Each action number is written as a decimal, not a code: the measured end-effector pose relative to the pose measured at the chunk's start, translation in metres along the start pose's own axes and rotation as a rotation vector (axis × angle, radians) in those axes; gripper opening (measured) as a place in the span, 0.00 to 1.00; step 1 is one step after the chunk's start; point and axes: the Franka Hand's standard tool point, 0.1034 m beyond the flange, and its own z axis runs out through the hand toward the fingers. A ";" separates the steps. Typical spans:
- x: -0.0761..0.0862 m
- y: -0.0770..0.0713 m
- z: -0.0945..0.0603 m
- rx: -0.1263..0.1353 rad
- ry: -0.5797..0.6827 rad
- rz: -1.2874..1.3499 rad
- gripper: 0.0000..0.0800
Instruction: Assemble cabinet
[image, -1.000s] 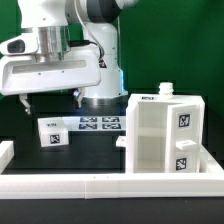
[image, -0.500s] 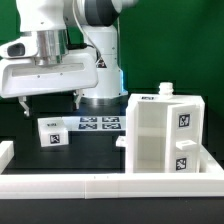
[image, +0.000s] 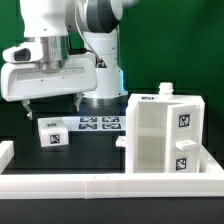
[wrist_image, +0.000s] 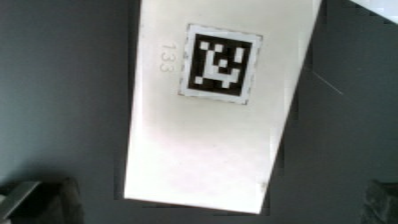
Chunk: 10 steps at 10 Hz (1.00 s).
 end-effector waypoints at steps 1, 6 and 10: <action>-0.002 -0.001 0.002 -0.003 0.001 0.007 1.00; -0.029 -0.001 0.034 0.009 -0.039 0.021 1.00; -0.038 0.002 0.046 0.009 -0.050 0.030 1.00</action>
Offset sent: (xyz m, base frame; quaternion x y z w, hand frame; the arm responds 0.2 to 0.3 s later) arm -0.0142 -0.0066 -0.0230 0.0123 0.0129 0.0076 0.9998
